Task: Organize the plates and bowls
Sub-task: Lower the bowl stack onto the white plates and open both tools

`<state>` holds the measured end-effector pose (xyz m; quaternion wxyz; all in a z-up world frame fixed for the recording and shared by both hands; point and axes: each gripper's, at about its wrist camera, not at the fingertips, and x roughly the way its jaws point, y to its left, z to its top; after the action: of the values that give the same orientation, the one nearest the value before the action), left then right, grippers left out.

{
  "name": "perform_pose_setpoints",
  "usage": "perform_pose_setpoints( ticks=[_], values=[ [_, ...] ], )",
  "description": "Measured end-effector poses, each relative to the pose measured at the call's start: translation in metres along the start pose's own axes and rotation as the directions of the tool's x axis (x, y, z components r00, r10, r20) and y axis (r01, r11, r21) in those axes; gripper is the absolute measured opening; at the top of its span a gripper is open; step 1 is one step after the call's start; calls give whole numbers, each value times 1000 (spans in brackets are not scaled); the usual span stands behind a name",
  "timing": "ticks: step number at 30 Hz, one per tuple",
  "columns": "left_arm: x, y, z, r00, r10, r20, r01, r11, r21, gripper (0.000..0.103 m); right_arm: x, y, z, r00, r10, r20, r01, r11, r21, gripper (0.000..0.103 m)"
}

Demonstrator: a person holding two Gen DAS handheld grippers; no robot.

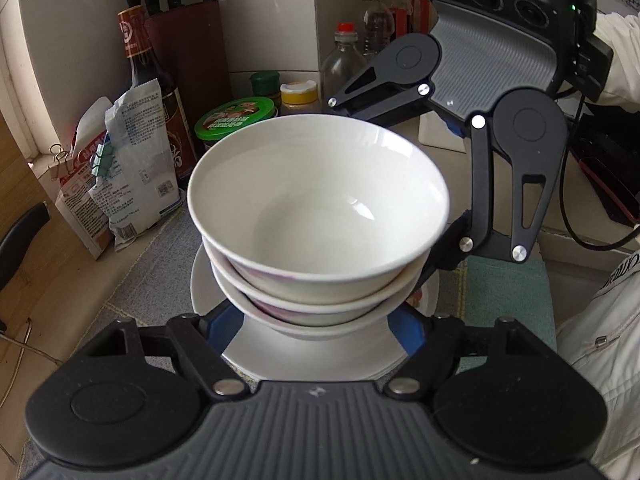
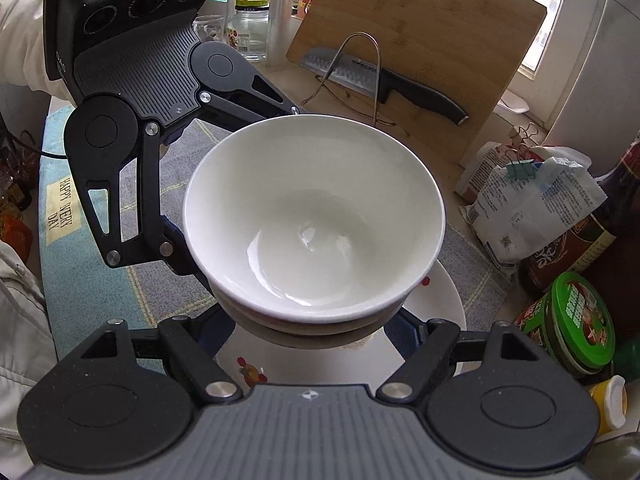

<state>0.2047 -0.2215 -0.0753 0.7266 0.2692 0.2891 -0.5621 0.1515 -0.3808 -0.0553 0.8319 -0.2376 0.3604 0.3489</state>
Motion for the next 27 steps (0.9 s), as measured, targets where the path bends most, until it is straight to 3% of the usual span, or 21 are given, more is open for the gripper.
perform_pose_setpoints(
  ticks=[27],
  values=[
    [30, 12, 2, 999, -39, -16, 39, 999, -37, 78, 14, -23, -19, 999, -13, -52, 14, 1000, 23, 84]
  ],
)
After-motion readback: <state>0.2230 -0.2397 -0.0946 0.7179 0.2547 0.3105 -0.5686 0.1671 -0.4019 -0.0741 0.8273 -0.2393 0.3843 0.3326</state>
